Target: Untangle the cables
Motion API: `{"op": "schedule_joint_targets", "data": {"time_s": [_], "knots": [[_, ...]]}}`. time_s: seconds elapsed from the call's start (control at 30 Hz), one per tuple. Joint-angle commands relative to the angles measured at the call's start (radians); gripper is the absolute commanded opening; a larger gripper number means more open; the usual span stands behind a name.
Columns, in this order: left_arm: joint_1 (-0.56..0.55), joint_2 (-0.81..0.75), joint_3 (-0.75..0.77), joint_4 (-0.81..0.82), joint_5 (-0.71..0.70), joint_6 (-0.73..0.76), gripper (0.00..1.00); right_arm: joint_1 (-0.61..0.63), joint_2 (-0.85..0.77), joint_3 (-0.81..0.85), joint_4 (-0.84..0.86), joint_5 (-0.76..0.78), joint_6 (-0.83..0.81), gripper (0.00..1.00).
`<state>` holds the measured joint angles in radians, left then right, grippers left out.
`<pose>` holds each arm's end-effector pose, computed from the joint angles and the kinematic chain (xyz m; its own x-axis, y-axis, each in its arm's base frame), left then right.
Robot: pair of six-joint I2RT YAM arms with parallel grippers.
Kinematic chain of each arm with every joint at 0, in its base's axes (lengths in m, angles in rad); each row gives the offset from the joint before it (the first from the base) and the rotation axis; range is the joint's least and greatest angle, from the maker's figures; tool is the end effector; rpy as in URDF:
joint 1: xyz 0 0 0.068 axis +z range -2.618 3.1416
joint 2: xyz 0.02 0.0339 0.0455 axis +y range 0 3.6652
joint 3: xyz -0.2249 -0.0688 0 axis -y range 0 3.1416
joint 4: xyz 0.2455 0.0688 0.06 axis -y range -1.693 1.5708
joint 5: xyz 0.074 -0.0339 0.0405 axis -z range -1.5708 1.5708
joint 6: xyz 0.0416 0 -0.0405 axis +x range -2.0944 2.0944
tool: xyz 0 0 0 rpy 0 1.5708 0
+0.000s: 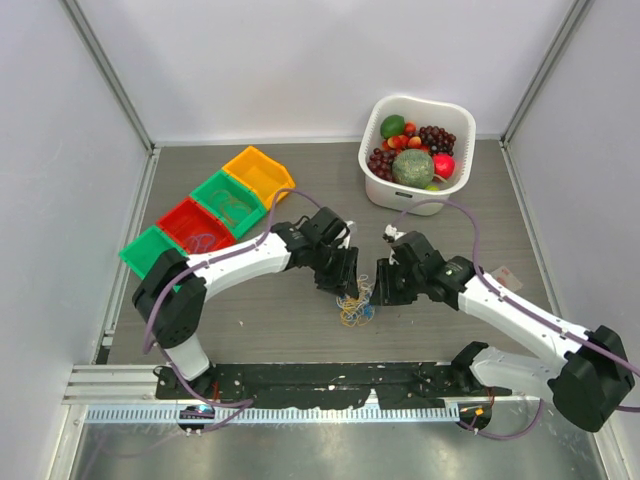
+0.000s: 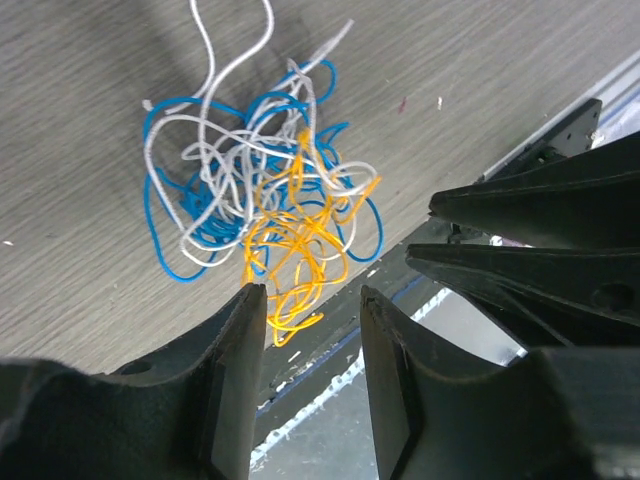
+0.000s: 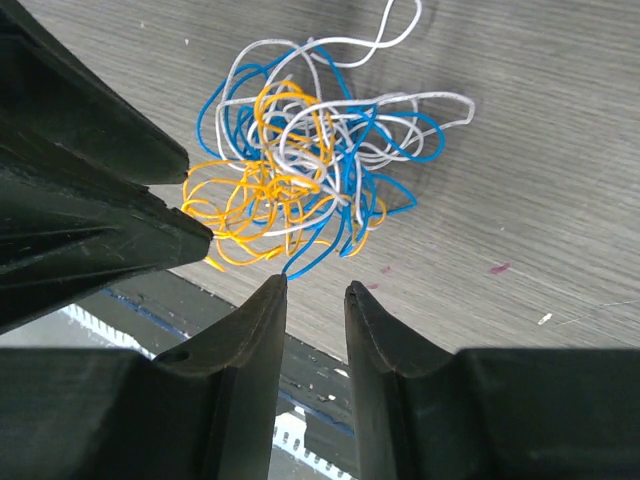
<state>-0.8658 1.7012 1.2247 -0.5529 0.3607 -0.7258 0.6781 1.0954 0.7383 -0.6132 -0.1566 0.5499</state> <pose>0.2176 -0.2784 0.1804 -0.9666 0.1777 -0.1847 0.2526 0.7831 -0.5683 0.1774 0.1513 0.1889 -0.9075 -0.0682 -0.4145 -0.2510 0.8792 0.4050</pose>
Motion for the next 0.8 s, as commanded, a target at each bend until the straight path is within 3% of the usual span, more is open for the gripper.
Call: {"op": "schedule_joint_targets", "data": {"time_s": [0.0, 0.2, 0.43, 0.67, 0.77], "knots": [[-0.022, 0.003, 0.041, 0.044, 0.078, 0.006, 0.46, -0.003, -0.061, -0.028, 0.069, -0.066, 0.042, 0.35], [-0.039, 0.054, 0.058, 0.035, 0.084, 0.009, 0.41, -0.003, -0.071, -0.045, 0.098, -0.078, 0.047, 0.35], [-0.084, 0.104, 0.09, 0.01, 0.072, 0.032, 0.45, -0.003, -0.052, -0.04, 0.101, -0.081, 0.05, 0.37], [-0.095, 0.098, 0.098, -0.005, 0.075, 0.043, 0.2, -0.003, -0.06, -0.06, 0.092, -0.07, 0.059, 0.36], [-0.095, 0.08, 0.101, -0.027, 0.087, 0.066, 0.0, -0.003, -0.06, -0.066, 0.095, -0.063, 0.064, 0.37]]}}
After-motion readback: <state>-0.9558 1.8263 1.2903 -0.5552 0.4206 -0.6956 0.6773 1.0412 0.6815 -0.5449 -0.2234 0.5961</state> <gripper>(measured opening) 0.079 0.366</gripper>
